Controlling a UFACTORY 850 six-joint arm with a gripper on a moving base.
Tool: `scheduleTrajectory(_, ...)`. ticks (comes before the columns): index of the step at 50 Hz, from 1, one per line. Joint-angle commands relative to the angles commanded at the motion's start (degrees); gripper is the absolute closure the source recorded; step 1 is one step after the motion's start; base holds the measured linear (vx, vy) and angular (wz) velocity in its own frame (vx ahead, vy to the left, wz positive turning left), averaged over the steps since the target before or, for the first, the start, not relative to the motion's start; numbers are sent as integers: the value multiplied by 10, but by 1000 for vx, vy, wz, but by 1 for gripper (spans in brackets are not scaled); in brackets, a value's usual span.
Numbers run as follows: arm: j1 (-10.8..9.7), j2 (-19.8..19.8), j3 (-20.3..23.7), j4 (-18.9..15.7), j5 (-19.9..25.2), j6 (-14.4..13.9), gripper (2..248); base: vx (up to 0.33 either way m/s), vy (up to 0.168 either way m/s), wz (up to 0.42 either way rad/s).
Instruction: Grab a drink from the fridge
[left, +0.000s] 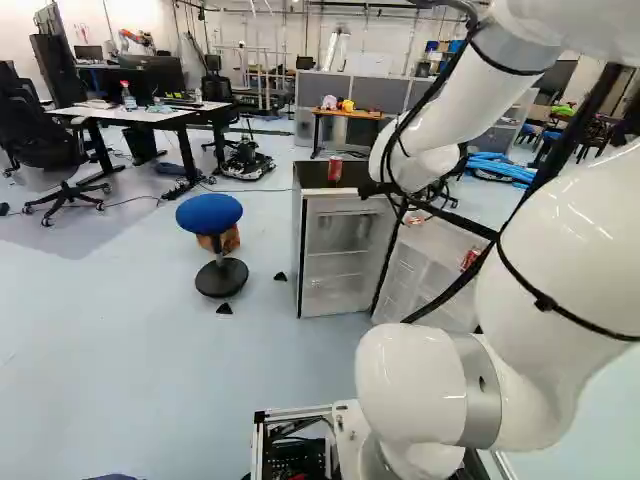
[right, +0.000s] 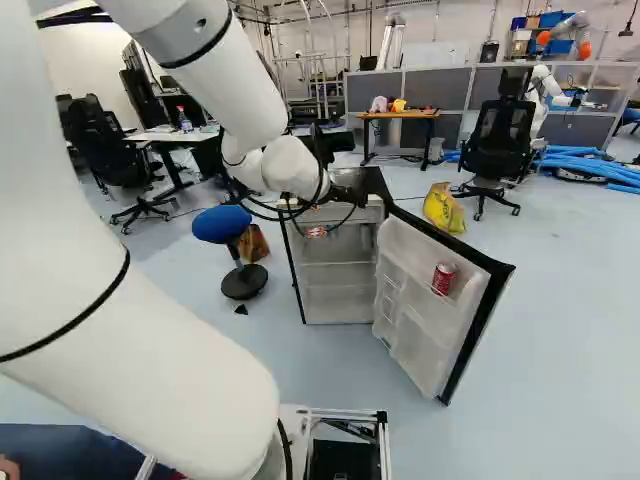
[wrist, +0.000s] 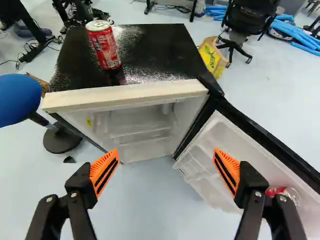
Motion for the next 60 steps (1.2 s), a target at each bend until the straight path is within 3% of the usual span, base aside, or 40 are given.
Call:
scheduleTrajectory(36, -72, 23, -30, 24, -86, 0, 3, 0, 0, 0)
scheduleTrajectory(60, -119, -11, -62, 48, -140, 0, 3, 0, 0, 0)
